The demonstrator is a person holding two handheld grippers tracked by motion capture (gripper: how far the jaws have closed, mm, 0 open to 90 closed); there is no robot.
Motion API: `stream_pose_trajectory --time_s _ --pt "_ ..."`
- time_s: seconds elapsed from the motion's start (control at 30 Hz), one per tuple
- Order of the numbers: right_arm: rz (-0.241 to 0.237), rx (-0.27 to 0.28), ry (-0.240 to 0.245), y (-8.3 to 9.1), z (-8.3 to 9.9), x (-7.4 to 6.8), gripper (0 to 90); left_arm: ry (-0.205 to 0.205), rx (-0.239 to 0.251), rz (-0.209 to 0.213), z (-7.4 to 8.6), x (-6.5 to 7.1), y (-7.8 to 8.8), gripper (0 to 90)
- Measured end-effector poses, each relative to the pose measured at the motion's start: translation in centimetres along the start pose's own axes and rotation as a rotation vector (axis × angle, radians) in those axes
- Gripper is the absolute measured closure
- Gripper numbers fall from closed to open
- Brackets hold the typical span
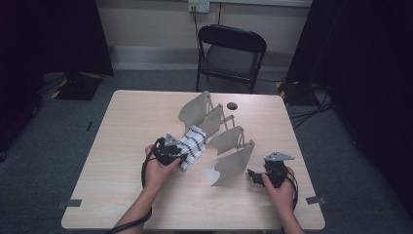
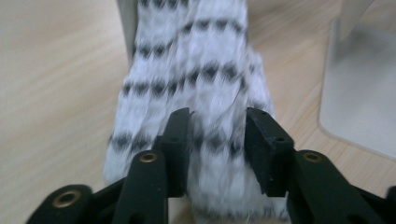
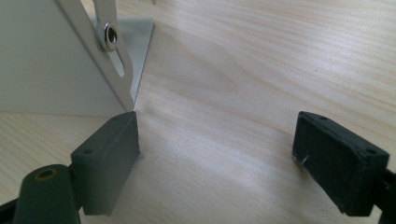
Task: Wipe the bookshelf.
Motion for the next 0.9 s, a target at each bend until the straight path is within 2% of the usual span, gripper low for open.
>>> stream_pose_trajectory --time_s 0.03,0.07,0.2,0.27,0.3,0.33,0.47,0.5,0.57,0.63,0.67,0.7,0.8,0.9 --pt "0.0 0.0 0.0 0.0 0.0 0.0 14.2 -0.008 0.015 -0.008 -0.3 0.0 -0.1 55.3" --pt "0.0 0.0 0.0 0.0 0.0 0.0 14.2 -0.031 0.01 -0.026 -0.6 -0.2 -0.3 50.8" --pt "0.0 0.0 0.0 0.0 0.0 0.0 14.2 -0.003 -0.046 -0.009 0.0 -0.2 -1.7 49.6" --pt "0.0 0.0 0.001 0.0 0.0 0.0 14.2 -0.022 -0.045 -0.018 0.3 -0.1 -2.1 48.9" --pt "0.0 0.0 0.0 0.0 0.0 0.0 14.2 -0.043 -0.05 -0.03 0.2 -0.1 -2.0 50.3" --pt "-0.001 0.0 -0.001 0.0 0.0 0.0 14.2 -0.055 -0.061 -0.036 0.2 -0.1 -2.0 55.4" --pt "-0.002 0.0 0.001 0.0 0.0 0.0 14.2 -0.027 -0.081 -0.027 -0.1 -0.2 -2.1 73.4" --pt "-0.002 0.0 0.001 0.0 0.0 0.0 14.2 -0.034 -0.101 -0.023 -0.3 -0.3 -2.0 76.3" --pt "-0.002 0.0 0.0 0.0 0.0 0.0 14.2 0.008 -0.101 -0.017 -0.6 -0.3 -2.0 80.1" --pt "-0.002 0.0 0.001 0.0 0.0 0.0 14.2 0.017 -0.081 -0.014 -1.1 -0.2 -1.8 81.6" --pt "-0.002 0.0 0.0 0.0 0.0 0.0 14.2 0.008 -0.073 -0.009 -1.4 -0.2 -1.5 81.9" --pt "-0.002 0.0 0.0 0.0 0.0 0.0 14.2 0.026 -0.051 -0.005 -1.9 -0.1 -1.3 82.1" --pt "-0.002 0.001 -0.001 -0.1 -0.1 0.0 14.2 -0.002 -0.021 -0.01 -3.7 -0.2 -0.2 82.2" --pt "-0.001 -0.001 -0.005 -0.1 -0.1 0.0 14.2 0.004 0.02 -0.015 -5.7 -0.4 1.0 82.2"
Point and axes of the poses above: each handheld gripper's, and its own axes: y roughly backward along the jaws, z roughly out of its underside, x roughly to its right, the point moved 4 cm from there along -y, roughly forward along the jaws, and after that the axes turned 3 degrees about x, right-handed, at the moved point
